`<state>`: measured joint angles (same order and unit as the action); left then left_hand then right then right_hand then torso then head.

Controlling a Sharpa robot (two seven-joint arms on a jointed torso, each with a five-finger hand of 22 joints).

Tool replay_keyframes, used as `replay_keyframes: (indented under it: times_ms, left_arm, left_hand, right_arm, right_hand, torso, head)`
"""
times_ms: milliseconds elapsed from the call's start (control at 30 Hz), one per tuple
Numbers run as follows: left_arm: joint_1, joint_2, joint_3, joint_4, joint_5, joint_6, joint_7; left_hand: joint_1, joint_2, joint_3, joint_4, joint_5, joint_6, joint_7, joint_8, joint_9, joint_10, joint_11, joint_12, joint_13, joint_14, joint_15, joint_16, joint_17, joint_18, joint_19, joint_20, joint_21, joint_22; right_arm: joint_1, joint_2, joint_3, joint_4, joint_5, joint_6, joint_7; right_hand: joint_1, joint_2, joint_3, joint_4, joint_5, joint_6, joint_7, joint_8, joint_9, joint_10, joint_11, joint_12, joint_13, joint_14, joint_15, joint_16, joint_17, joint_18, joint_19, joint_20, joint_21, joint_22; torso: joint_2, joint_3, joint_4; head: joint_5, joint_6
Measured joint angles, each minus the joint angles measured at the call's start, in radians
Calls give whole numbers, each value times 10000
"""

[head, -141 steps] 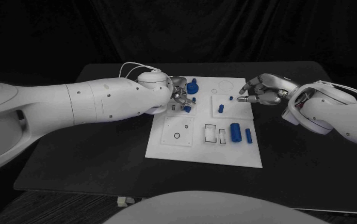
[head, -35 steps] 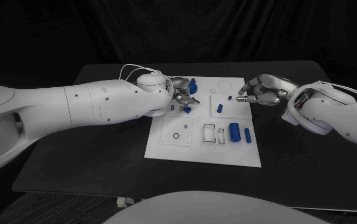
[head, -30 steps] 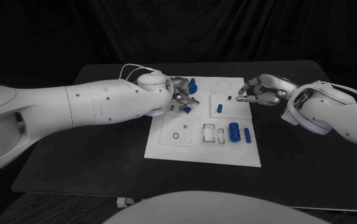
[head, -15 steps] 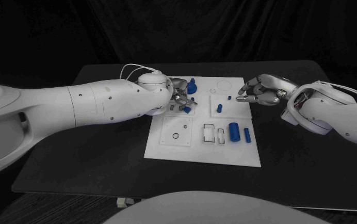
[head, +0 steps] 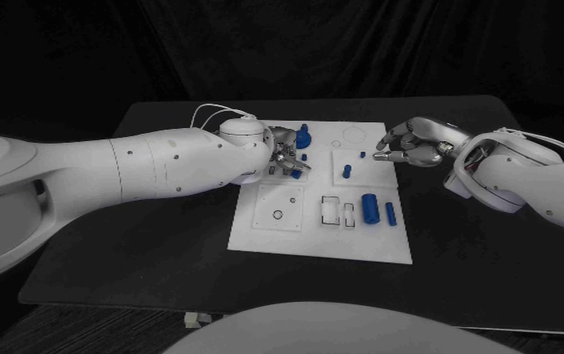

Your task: Assemble the parts on the task board

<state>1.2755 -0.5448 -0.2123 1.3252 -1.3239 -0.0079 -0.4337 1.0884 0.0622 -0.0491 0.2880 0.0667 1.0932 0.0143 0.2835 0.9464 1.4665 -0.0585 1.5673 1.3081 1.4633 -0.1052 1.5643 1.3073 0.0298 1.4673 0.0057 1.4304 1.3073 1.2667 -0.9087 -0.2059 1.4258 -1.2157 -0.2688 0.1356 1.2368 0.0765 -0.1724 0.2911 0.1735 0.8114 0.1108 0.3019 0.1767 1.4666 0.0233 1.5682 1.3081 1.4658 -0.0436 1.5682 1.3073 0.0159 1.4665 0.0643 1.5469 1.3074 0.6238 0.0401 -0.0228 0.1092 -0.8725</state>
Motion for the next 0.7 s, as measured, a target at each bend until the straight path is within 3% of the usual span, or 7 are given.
replay_keyframes:
  times_ms: [433, 700]
  left_arm:
    - [-12, 18, 15, -105, 2, 83, 27]
    - [-65, 87, 1, -164, 7, 271, -10]
  left_hand:
    - [209, -24, 0, 0, 1, -54, 55, -345, -324, 0, 0, 0, 0, 0, 0, 0, 0, 0, 0, 0, -36, 0]
    - [483, -299, -112, -111, -59, -54, 54, -308, -149, 0, 0, 0, 0, 0, 0, 0, 0, 0, 0, 0, -85, 0]
  right_arm:
    - [0, -1, 0, 9, 0, 0, -2]
    - [-1, -3, 0, 17, 0, 1, -2]
  right_hand:
    - [0, -1, -16, -16, 0, -19, 19, 0, -2, 0, 0, 0, -1, 0, 0, 0, 0, 0, 0, 0, 0, -1]
    - [1, -1, -28, -29, 0, -36, 36, 0, -8, 0, 0, 0, -2, 0, 0, 0, 0, 0, 0, 0, 0, 6]
  torso:
    - [-3, 0, 1]
    - [-2, 0, 1]
  head:
    - [6, 0]
    - [26, 0]
